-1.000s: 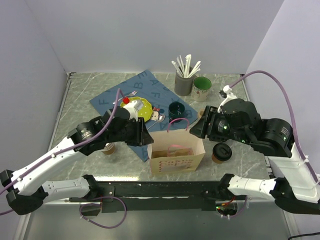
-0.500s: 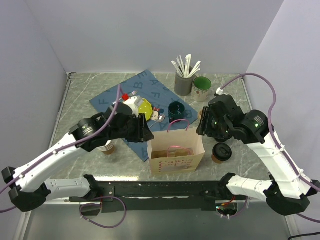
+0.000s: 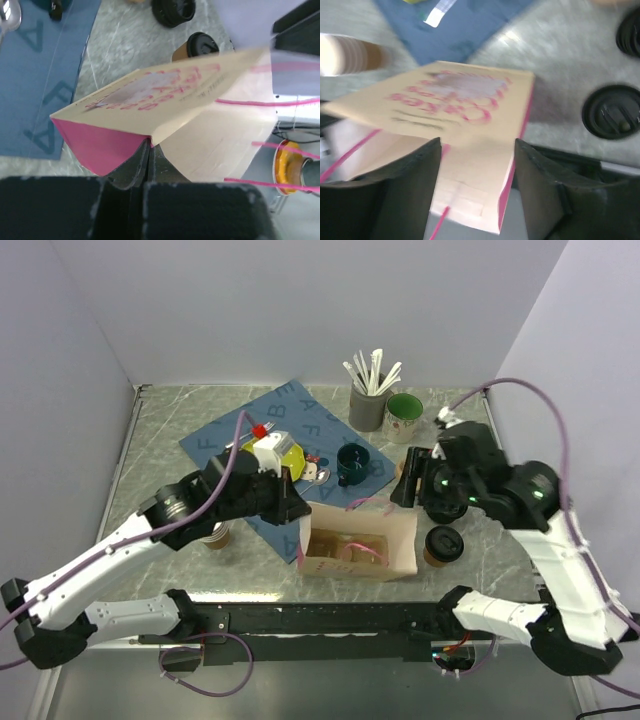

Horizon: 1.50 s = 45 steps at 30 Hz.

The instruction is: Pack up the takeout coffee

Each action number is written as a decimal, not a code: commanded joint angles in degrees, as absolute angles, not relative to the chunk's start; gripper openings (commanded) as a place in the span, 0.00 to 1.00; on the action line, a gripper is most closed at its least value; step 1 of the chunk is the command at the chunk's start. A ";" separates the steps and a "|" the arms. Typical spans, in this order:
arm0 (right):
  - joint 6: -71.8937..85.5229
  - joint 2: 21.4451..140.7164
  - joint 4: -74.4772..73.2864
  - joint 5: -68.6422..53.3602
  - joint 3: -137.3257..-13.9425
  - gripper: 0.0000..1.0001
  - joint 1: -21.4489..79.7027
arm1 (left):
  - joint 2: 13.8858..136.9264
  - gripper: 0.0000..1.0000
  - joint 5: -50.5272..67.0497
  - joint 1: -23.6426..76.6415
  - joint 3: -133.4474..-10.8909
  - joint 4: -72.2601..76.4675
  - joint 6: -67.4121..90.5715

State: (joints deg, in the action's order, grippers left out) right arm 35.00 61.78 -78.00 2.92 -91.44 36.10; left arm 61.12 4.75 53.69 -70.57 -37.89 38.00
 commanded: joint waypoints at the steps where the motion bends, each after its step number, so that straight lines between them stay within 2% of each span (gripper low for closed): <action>1: 32.79 56.26 -79.90 -1.39 -98.60 0.71 35.77 | 57.13 0.01 7.30 53.61 -68.03 -28.40 31.56; 4: 31.46 52.57 -76.04 -4.21 -98.09 0.72 35.77 | 55.90 0.01 7.03 53.61 -66.27 -27.25 30.06; 11: 32.08 48.78 -71.54 -1.50 -95.19 0.73 35.86 | 52.48 0.01 8.44 53.61 -62.41 -20.92 26.90; 20: 33.21 52.12 -77.51 -1.94 -95.71 0.73 35.77 | 55.98 0.01 4.92 53.53 -64.42 -28.65 31.11; 26: 38.49 54.84 -84.88 4.20 -94.84 0.72 35.77 | 60.81 0.01 0.18 53.61 -69.25 -38.66 38.14; 29: 39.64 54.67 -86.30 12.89 -90.63 0.72 35.69 | 61.26 0.02 -1.58 53.61 -69.79 -40.08 40.16; 31: 38.33 55.89 -86.75 17.20 -88.07 0.71 32.72 | 61.08 0.05 -1.84 53.61 -69.87 -39.64 40.25; 34: 36.13 59.84 -87.01 16.71 -86.14 0.71 27.19 | 63.09 0.03 -4.12 53.53 -73.11 -43.67 41.92; 37: 35.78 61.87 -87.46 16.88 -84.21 0.75 24.36 | 65.30 0.01 -6.15 53.44 -78.12 -49.82 43.51; 45: 34.27 58.63 -82.71 8.36 -68.58 0.80 14.16 | 64.87 0.06 -2.56 53.44 -79.02 -51.59 44.12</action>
State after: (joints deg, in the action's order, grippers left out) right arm 34.76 61.67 -76.75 11.11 -74.17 17.02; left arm 65.82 -3.55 53.54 -77.84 -49.69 42.57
